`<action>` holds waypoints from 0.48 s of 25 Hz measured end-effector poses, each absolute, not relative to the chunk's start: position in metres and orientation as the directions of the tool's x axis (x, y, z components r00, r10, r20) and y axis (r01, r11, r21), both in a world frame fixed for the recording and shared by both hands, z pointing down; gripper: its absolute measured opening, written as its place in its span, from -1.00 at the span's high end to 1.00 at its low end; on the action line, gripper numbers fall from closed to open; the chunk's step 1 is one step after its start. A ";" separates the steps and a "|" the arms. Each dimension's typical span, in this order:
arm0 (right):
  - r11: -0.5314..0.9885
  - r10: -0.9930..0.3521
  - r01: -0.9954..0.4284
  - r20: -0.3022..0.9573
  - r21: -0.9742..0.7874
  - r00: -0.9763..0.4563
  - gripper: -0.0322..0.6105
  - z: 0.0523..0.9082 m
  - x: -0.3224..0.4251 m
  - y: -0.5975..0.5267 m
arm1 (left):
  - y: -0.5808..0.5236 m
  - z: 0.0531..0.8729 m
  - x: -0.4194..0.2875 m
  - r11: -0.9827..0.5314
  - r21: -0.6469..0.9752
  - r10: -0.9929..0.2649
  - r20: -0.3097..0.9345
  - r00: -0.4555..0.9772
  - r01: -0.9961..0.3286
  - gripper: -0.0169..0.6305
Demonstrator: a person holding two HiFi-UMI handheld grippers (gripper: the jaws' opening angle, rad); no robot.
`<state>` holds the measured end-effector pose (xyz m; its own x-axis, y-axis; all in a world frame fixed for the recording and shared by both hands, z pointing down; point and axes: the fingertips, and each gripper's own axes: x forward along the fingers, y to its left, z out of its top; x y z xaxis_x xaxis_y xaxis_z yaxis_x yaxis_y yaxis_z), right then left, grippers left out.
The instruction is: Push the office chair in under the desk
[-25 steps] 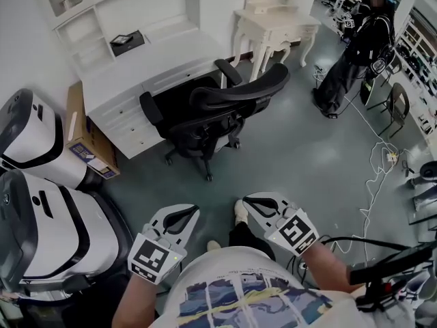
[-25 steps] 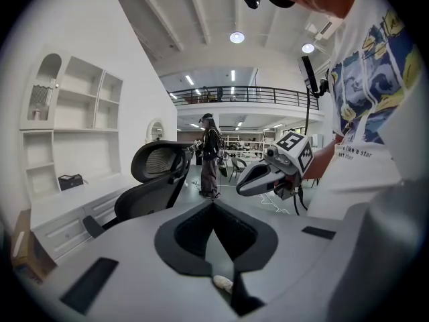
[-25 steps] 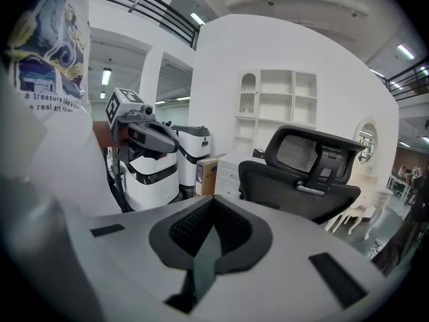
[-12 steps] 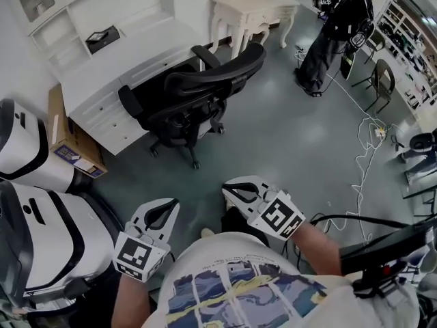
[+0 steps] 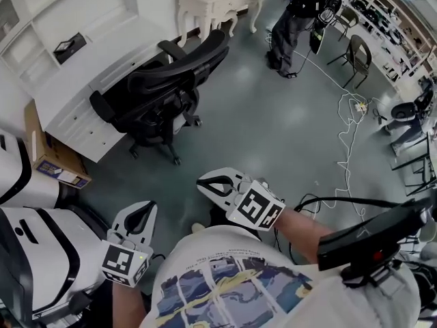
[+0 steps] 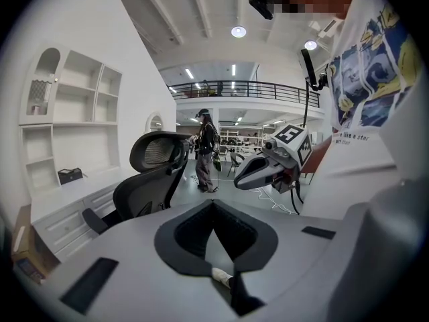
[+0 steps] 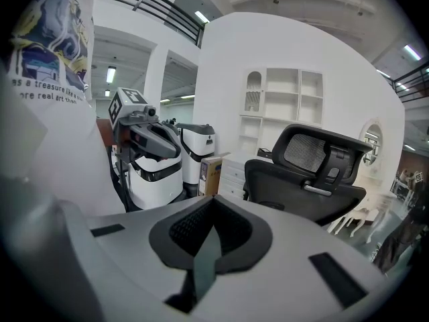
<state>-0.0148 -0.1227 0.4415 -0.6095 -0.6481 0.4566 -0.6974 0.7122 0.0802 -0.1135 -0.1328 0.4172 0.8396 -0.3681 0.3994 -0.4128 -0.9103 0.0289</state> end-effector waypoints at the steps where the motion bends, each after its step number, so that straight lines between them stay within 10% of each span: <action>1: 0.712 -0.648 -0.698 0.457 0.080 -0.609 0.82 0.442 -0.014 -0.123 | -0.133 0.418 -0.113 -0.911 0.028 -0.366 0.401 0.840 -0.411 0.91; 12: 0.708 -0.647 -0.703 0.467 0.074 -0.602 0.82 0.452 -0.012 -0.130 | -0.142 0.427 -0.110 -0.917 0.035 -0.349 0.410 0.843 -0.397 0.91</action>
<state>-0.0122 -0.1296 0.4523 -0.6024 -0.6471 0.4673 -0.7028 0.7075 0.0737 -0.1095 -0.1424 0.4272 0.8428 -0.3488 0.4099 -0.3968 -0.9172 0.0352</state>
